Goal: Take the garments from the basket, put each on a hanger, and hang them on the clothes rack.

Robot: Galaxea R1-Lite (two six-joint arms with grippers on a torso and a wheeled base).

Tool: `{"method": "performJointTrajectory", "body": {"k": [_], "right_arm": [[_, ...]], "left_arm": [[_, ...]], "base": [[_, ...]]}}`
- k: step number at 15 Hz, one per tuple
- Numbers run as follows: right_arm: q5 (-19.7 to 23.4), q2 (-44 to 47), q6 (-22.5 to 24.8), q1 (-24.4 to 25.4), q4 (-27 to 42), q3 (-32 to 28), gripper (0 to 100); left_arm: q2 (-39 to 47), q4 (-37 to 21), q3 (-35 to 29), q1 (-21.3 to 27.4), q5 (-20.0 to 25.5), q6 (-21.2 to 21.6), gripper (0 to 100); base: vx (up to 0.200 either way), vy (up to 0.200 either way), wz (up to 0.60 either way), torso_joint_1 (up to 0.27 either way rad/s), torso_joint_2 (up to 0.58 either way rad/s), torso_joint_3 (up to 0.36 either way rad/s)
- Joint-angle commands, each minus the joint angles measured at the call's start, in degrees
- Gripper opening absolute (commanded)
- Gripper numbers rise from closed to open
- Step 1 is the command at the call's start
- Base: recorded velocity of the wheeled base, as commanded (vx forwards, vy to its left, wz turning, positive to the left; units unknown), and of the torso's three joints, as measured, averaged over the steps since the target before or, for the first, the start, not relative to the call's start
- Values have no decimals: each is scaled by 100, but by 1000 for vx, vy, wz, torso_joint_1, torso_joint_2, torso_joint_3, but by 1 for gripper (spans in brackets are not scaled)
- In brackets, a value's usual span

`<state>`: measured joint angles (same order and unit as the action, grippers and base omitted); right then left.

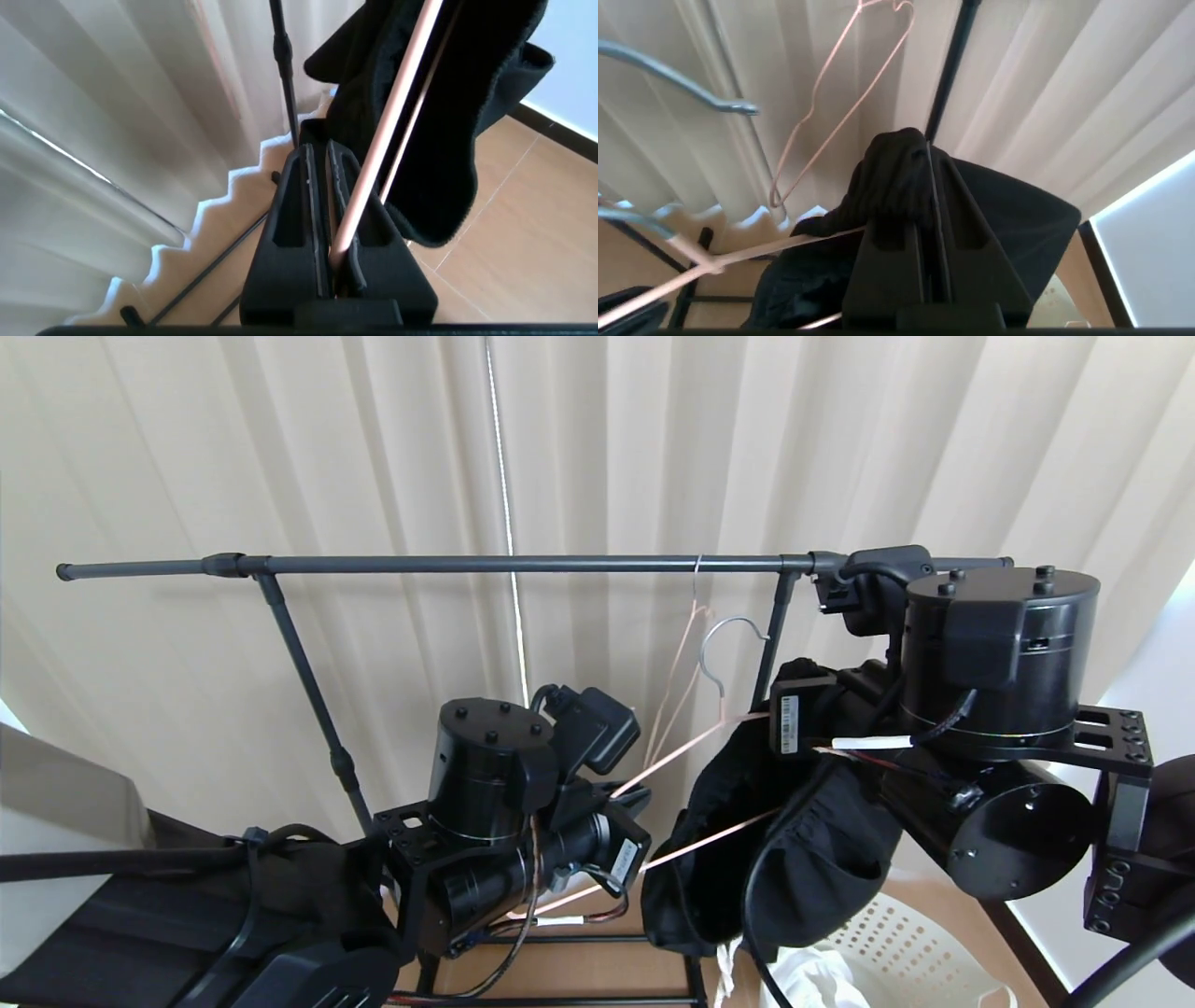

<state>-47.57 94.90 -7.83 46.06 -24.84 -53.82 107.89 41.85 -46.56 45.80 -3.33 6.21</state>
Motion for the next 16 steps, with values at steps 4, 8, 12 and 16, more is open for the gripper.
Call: {"method": "performJointTrajectory", "body": {"k": [4,8,12,16], "right_arm": [[2,-156,-175,255,6,-137,0],[11,-165,-228,255,6,-181,0],[2,-183,-254,255,6,-181,100],[2,-183,-254,-27,-3,-278,100]], "left_arm": [[180,95,6,-1,-10,-5,0],[154,122,-11,78,-80,-5,0],[-92,271,59,69,-133,-5,0],[-312,280,331,78,-89,-14,0]], "base": [[0,0,0,0,0,0],[0,0,0,0,0,0],[0,0,0,0,0,0],[0,0,0,0,0,0]]}}
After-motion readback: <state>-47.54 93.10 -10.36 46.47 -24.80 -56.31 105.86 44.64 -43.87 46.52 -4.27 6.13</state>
